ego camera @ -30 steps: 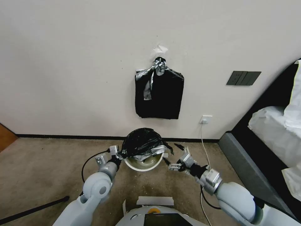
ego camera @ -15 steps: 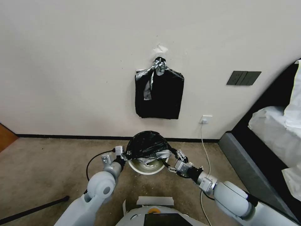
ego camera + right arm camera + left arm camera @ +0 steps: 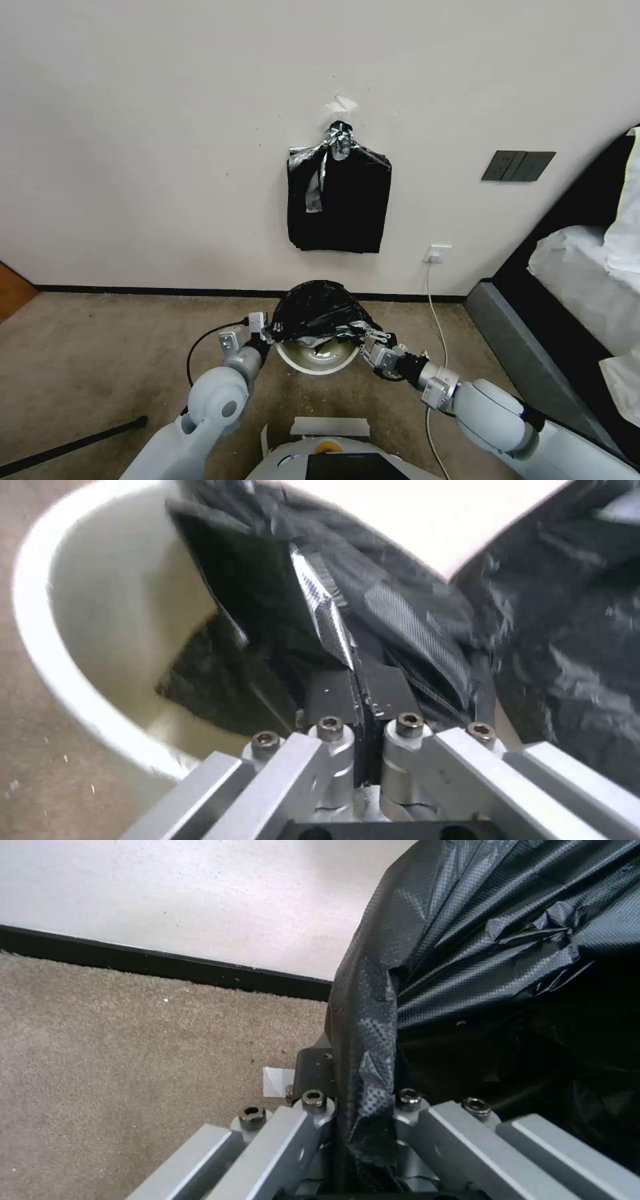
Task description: Place a trash bag onto the trash bin.
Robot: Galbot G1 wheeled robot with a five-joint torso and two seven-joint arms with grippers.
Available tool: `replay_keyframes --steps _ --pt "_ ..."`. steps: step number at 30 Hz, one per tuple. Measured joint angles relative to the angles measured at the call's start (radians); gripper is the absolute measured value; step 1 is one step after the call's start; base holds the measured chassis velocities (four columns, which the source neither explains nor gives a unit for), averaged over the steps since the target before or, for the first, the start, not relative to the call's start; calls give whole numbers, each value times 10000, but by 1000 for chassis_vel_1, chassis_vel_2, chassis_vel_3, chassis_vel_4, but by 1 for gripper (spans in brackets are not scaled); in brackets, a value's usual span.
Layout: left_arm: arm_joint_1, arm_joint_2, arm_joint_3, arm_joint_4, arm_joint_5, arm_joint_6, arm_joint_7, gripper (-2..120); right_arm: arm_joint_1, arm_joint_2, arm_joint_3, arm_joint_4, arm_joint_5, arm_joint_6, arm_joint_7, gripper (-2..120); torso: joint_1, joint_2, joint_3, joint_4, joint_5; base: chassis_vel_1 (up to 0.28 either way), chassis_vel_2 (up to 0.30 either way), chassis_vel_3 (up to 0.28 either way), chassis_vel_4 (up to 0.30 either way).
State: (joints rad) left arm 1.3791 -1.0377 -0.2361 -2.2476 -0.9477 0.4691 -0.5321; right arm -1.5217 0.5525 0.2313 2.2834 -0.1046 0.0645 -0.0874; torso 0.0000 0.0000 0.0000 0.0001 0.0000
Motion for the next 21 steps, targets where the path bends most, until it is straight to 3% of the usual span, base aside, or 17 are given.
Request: replay_keyframes --steps 14,21 --pt "-190 -362 -420 -158 -1967 130 -1181 1 -1416 480 343 -296 -671 2299 -1110 0 0 0 0 -1 0 0 0 0 0" --pt "-237 -329 -557 -412 -3136 198 -1685 1 -1544 858 60 -785 -1424 2647 -1723 0 0 0 0 -2 0 0 0 0 0"
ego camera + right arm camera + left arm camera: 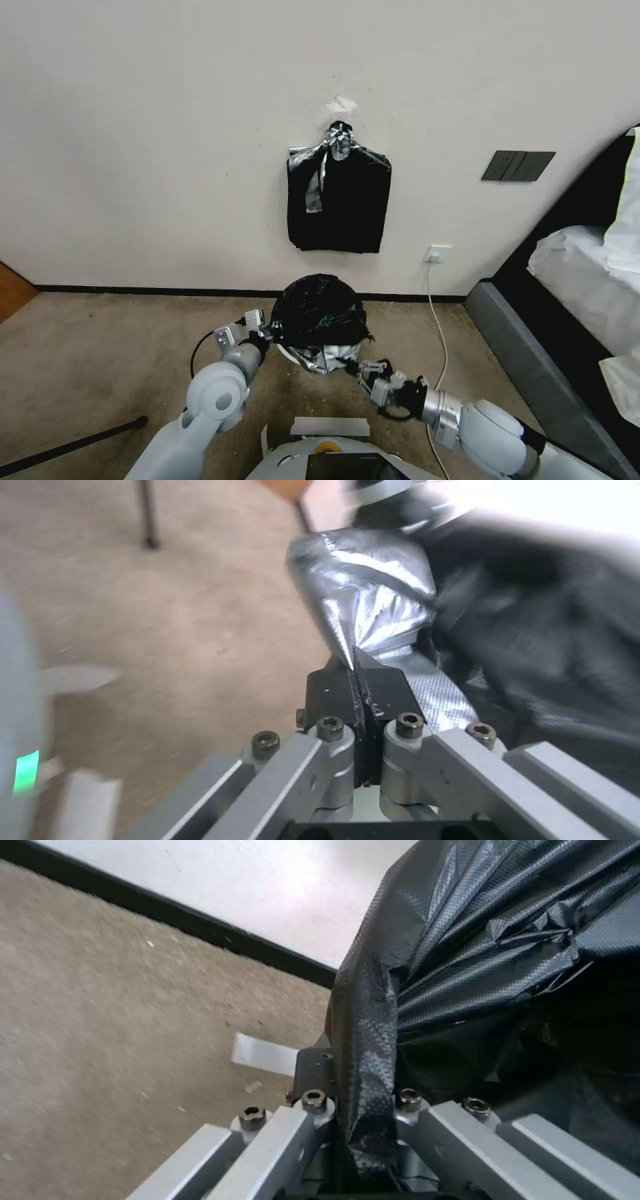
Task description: Place a trash bag onto the trash bin.
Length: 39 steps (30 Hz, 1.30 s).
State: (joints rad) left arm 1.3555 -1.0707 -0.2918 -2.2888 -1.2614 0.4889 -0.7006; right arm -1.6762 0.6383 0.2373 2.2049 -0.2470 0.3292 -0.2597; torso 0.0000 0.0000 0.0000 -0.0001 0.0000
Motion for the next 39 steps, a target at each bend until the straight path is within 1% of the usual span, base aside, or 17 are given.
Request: replay_keyframes --steps 1,4,9,10,14,16,20,23,25,27,29,31,33,35,36,37,39 --pt "0 0 0 0 0 0 0 1 0 0 0 0 0 0 0 0 0 0 0 0 0 0 0 0 0" --pt "134 -8 -4 -177 -289 113 -167 1 167 249 -113 -670 -455 -112 232 0 0 0 0 2 0 0 0 0 0" --pt "196 -7 -22 -258 -376 170 -252 1 322 345 -207 -1127 -553 -267 392 0 0 0 0 1 0 0 0 0 0" --pt "236 -6 -25 -320 -412 197 -293 1 458 415 -316 -1446 -595 -363 498 0 0 0 0 2 1 0 0 0 0" --pt "305 -5 -25 -444 -486 229 -345 1 576 539 -575 -1633 -560 -536 603 0 0 0 0 2 0 0 0 0 0" --pt "387 -29 -43 -506 -541 238 -368 1 670 759 -876 -1683 -434 -766 832 0 0 0 0 1 0 0 0 0 0" --pt "440 -35 -111 -524 -573 238 -376 1 685 899 -948 -1837 -421 -897 1119 0 0 0 0 2 0 0 0 0 0" --pt "465 0 -220 -558 -687 237 -391 1 611 1019 -937 -2237 -98 -960 1508 15 0 0 0 2 0 0 0 0 0" --pt "465 11 -236 -558 -709 237 -392 1 546 1052 -900 -2339 -14 -950 1584 18 0 0 0 2 1 0 0 0 0" --pt "435 42 -265 -542 -717 238 -390 1 225 1101 -763 -2368 218 -829 1684 30 0 0 0 1 0 0 0 0 0" --pt "414 50 -275 -516 -717 238 -389 1 95 1102 -721 -2306 279 -754 1689 33 0 0 0 0 0 0 0 0 0" --pt "332 56 -285 -415 -701 216 -377 1 -274 1104 -575 -1986 468 -440 1684 43 0 0 0 1 -1 0 0 0 0" --pt "308 54 -285 -378 -685 204 -368 1 -432 1101 -515 -1815 552 -341 1661 46 0 0 0 1 -1 0 0 0 0" --pt "261 42 -268 -252 -529 97 -322 1 -784 1069 -351 -1401 727 -200 1607 59 0 0 0 1 -1 0 0 0 0" --pt "252 38 -251 -192 -404 42 -285 1 -935 1044 -271 -1200 790 -165 1605 62 -1 0 0 1 -1 0 0 0 0" --pt "252 38 -251 -192 -404 42 -285 1 -935 1044 -271 -1200 790 -165 1605 62 -1 0 0 1 -1 0 0 0 0" --pt "269 41 -201 -34 187 -140 6 1 -1366 921 -34 -609 1085 -183 1630 74 0 0 0 1 -1 0 0 0 0"
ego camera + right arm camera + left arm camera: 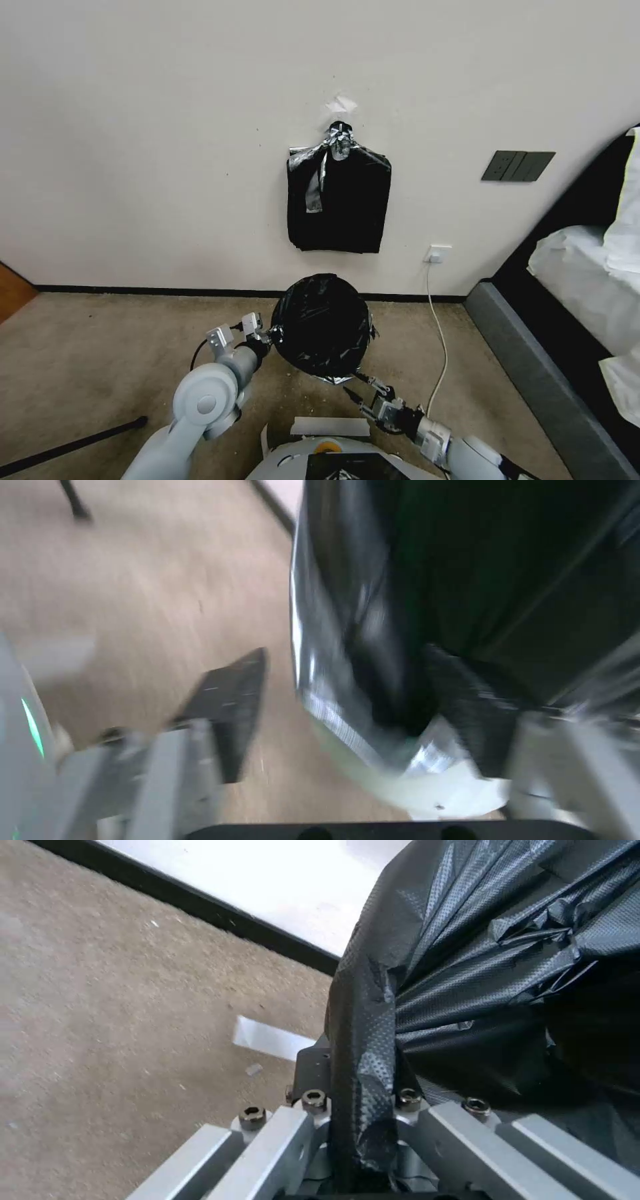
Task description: Place a trash bag onto the trash bin.
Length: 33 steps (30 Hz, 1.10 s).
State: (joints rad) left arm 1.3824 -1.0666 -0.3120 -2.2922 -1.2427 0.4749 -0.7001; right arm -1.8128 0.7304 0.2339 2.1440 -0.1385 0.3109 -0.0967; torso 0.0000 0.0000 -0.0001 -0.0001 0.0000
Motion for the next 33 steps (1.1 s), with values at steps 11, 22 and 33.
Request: replay_keyframes --steps 11,22,33 --pt "283 -41 846 265 2799 -1158 1129 1 -684 -749 344 3304 2855 -2874 1070 58 0 0 1 -1 -2 0 0 0 0" --pt "344 -307 2148 506 4939 -1738 1325 1 4412 -1325 -1668 3656 9387 -7476 4273 18 0 -1 2 0 1 0 0 0 0" --pt "304 -575 2620 552 5872 -1546 1237 1 9008 284 -4673 3466 13955 -9815 8029 0 1 -1 2 -1 -1 0 0 0 0"
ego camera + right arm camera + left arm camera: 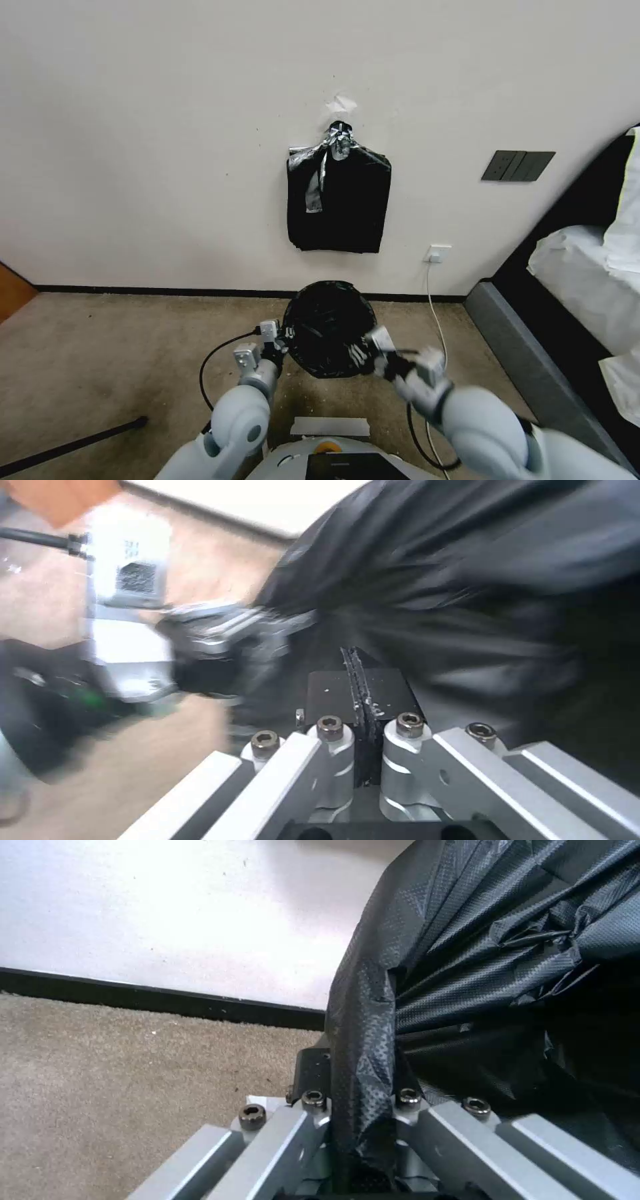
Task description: Place a trash bag onto the trash bin.
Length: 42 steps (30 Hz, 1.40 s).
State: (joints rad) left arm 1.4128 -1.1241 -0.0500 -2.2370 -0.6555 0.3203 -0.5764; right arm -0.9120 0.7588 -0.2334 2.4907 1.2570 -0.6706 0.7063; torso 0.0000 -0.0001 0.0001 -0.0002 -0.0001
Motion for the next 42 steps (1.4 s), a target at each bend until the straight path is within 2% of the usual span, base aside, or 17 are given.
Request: replay_keyframes --steps 3,11,13,28,42 --pt "61 -23 -43 -51 -2 69 -25 1 1274 862 -1229 -797 367 -549 1063 0 0 0 0 5 -1 0 0 0 0" --pt "165 -67 -114 -179 -10 94 -10 1 1926 1330 -2148 -1884 231 -733 1586 0 0 0 0 1 1 0 0 0 0" --pt "196 -104 -114 -253 -12 110 -4 1 2171 1563 -2593 -2534 307 -734 2033 0 0 0 0 1 1 0 0 0 0" --pt "230 -140 -101 -402 -75 172 16 1 3062 1926 -3480 -3849 616 -684 2629 0 0 0 -1 1 1 0 0 0 0" --pt "376 -120 -160 -596 -226 223 14 1 3418 2066 -3728 -4473 597 -661 2720 0 0 0 -1 1 2 0 0 0 0"
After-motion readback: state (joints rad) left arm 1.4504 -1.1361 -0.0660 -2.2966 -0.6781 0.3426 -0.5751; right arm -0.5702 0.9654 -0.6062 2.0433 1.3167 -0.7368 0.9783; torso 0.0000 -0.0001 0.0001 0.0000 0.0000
